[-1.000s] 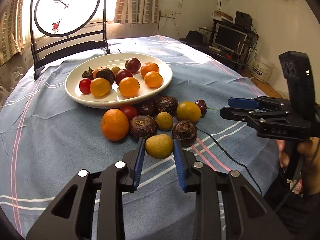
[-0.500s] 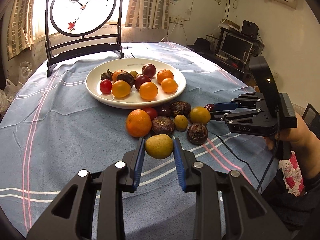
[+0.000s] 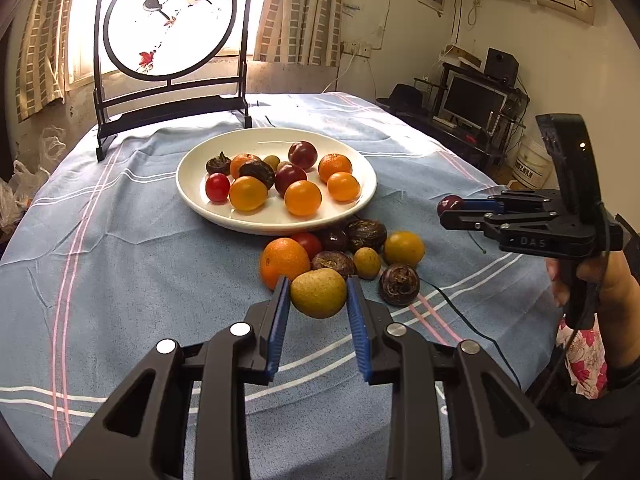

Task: Organize fruits
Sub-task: 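Place the yellow fruit and the dark cherry on the plate, opening both grippers, then grasp a large orange with the left gripper while the right gripper grasps a yellow fruit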

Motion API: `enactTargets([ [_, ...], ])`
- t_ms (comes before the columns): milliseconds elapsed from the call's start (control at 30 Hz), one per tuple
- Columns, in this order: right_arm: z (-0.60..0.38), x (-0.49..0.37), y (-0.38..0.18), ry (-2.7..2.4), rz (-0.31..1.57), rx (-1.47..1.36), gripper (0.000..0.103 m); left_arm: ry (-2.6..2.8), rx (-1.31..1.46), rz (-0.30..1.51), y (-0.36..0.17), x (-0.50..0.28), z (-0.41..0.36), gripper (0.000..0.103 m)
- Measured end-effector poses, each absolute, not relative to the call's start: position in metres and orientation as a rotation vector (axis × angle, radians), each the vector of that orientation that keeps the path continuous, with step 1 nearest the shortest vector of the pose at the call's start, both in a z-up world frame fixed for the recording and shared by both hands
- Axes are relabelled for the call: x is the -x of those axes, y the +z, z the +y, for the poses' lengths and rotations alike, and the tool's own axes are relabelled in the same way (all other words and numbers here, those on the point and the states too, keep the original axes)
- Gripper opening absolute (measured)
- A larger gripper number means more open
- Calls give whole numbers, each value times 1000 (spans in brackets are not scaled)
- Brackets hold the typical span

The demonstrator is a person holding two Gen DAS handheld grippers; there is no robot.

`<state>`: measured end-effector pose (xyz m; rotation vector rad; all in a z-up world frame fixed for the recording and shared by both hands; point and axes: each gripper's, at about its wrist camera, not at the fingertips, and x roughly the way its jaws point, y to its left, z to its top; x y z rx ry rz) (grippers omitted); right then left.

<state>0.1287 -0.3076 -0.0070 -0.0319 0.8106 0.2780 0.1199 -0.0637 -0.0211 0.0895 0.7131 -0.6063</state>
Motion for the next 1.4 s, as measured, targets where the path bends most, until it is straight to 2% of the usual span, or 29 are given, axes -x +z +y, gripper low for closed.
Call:
enactTargets([
  [233, -298, -187, 33, 338, 772, -27, 29, -620, -116, 709, 2, -173, -78, 28],
  [533, -269, -282, 16, 314, 782, -3, 29, -591, -186, 778, -21, -255, -117, 28],
  [600, -265, -288, 13, 284, 778, 16, 34, -584, -191, 790, -27, -261, -120, 38],
  [633, -265, -287, 13, 274, 765, 14, 46, -578, -184, 788, -27, -262, -120, 42],
  [700, -268, -278, 17, 292, 741, -14, 49, -557, -158, 756, -23, -255, -113, 69],
  [733, -269, -272, 18, 292, 734, -22, 49, -547, -143, 735, -19, -250, -108, 72],
  [933, -288, -197, 10, 300, 729, -96, 49, -574, -183, 709, -13, -196, -82, 74],
  [1000, -290, -169, 4, 299, 724, -73, 49, -573, -233, 714, -21, -177, -76, 78],
  [1167, -297, -112, -10, 290, 724, -83, 49, -548, -286, 776, -44, -166, -72, 78],
  [1333, -302, -81, -15, 301, 699, -123, 49, -532, -275, 796, -52, -173, -79, 72],
  [1400, -302, -78, -17, 292, 704, -115, 49, -535, -275, 813, -54, -178, -83, 64],
])
